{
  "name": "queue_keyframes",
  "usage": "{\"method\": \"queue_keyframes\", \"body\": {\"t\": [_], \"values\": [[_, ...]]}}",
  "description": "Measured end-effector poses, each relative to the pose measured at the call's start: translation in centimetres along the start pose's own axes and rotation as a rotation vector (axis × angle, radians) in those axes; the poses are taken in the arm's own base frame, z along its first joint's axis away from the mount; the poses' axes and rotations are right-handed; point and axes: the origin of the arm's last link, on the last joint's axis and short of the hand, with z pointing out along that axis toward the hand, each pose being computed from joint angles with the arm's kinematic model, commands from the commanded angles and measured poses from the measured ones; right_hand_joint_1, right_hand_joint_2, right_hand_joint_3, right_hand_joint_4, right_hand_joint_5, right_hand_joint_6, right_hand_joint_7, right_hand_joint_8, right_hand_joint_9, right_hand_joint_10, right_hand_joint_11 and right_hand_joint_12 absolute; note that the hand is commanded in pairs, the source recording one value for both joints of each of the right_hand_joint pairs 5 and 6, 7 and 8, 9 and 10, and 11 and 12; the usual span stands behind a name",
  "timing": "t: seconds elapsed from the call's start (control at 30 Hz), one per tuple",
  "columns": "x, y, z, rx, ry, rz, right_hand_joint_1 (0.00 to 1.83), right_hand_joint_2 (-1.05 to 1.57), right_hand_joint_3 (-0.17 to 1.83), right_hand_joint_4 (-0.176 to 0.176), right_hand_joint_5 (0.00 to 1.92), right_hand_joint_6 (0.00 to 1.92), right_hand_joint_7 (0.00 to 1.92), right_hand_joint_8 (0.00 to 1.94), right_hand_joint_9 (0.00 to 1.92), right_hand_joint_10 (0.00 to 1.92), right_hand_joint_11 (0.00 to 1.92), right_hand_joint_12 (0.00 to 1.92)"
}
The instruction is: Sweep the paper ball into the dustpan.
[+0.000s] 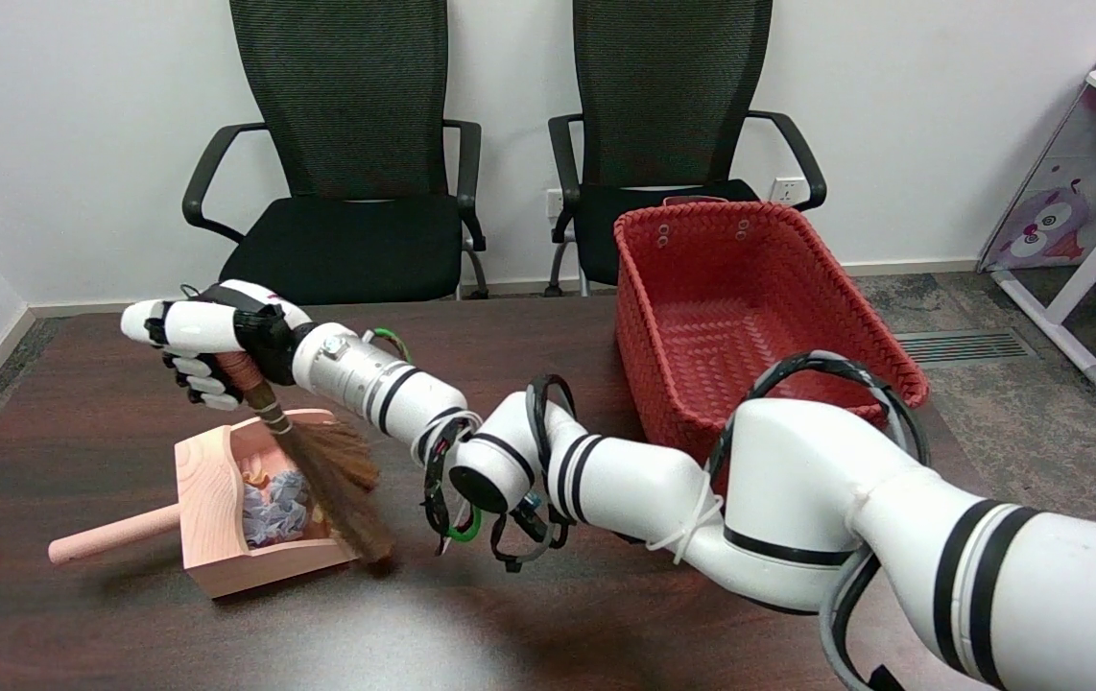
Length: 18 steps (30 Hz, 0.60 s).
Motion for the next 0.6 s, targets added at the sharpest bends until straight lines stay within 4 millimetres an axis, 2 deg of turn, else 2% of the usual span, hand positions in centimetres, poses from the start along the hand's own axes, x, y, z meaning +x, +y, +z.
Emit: {"method": "queue_keyframes", "body": {"t": [0.27, 0.6], "values": [[-1.0, -0.3, 0.1, 0.017, -0.015, 0.149, 0.73, 1.25, 1.55, 0.007, 1.92, 1.92, 1.92, 1.92, 1.92, 1.92, 1.92, 1.92], [-1.2, -2.0, -0.1, 0.116, -0.027, 0.272, 0.69, 1.32, 1.55, 0.009, 1.92, 1.92, 1.92, 1.92, 1.92, 1.92, 1.92, 1.92]]}}
